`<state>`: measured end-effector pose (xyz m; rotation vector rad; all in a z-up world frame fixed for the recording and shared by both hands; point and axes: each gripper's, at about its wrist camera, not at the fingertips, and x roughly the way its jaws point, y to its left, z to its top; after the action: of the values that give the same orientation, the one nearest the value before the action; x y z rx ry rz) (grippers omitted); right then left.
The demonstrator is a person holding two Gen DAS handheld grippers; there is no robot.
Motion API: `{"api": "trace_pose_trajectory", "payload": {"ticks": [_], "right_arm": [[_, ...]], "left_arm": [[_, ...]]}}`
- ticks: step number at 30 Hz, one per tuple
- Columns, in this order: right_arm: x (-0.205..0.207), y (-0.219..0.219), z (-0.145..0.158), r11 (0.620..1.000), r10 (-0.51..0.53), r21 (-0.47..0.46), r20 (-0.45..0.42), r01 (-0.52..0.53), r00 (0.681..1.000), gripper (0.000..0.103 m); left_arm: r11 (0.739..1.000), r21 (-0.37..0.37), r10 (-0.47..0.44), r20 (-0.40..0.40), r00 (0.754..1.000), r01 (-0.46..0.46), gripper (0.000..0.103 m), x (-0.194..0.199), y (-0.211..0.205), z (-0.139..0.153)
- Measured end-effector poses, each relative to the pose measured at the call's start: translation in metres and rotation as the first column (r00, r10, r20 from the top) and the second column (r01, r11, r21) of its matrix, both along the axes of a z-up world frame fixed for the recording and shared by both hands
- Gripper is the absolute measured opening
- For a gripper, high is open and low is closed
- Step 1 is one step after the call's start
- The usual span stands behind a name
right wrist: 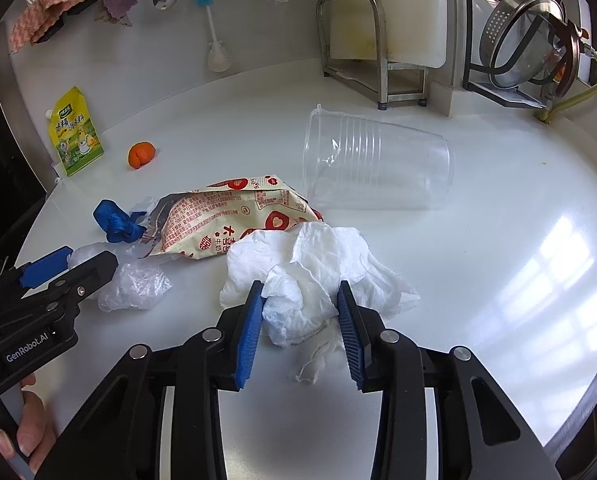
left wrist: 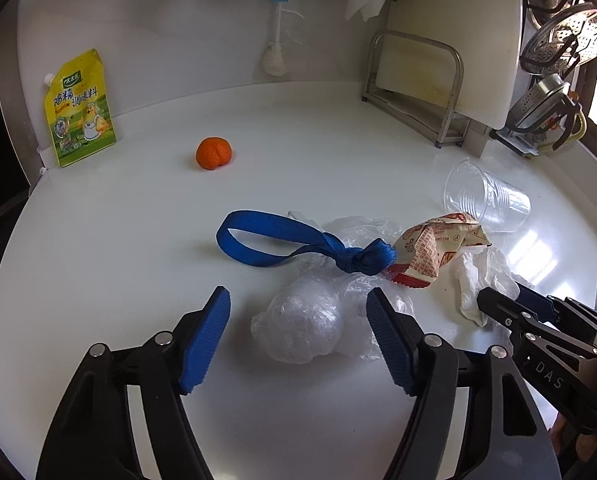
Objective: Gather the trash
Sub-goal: 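Grasp the white tissue with the right tool while the left tool grasps the plastic bag, then carry the plastic bag with the left tool while the right tool carries the tissue over the bin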
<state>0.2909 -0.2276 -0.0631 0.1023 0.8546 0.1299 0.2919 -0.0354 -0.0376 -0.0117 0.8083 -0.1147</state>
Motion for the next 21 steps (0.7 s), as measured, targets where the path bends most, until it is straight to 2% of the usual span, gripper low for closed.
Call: {"api": "trace_pose_trajectory", "payload": {"ticks": [2, 7, 14, 21], "right_arm": [[0.0, 0.0, 0.0, 1.0, 0.001, 0.0, 0.002, -0.001, 1.0, 0.034], [-0.001, 0.001, 0.0, 1.0, 0.004, -0.002, 0.006, -0.004, 1.0, 0.032], [-0.009, 0.002, 0.004, 1.0, 0.006, 0.004, 0.024, -0.007, 1.0, 0.029], [-0.025, 0.0, 0.014, 1.0, 0.004, 0.017, 0.052, -0.005, 0.999, 0.025]], "left_arm": [[1.0, -0.009, -0.002, 0.002, 1.0, 0.002, 0.057, -0.002, 0.001, 0.0], [0.999, -0.033, -0.009, -0.005, 1.0, 0.009, 0.032, -0.002, 0.003, 0.0], [0.999, -0.037, -0.022, 0.015, 1.0, 0.022, 0.03, -0.014, 0.006, 0.005], [0.999, -0.029, -0.022, 0.071, 0.997, 0.024, 0.03, -0.037, 0.011, 0.025]]}}
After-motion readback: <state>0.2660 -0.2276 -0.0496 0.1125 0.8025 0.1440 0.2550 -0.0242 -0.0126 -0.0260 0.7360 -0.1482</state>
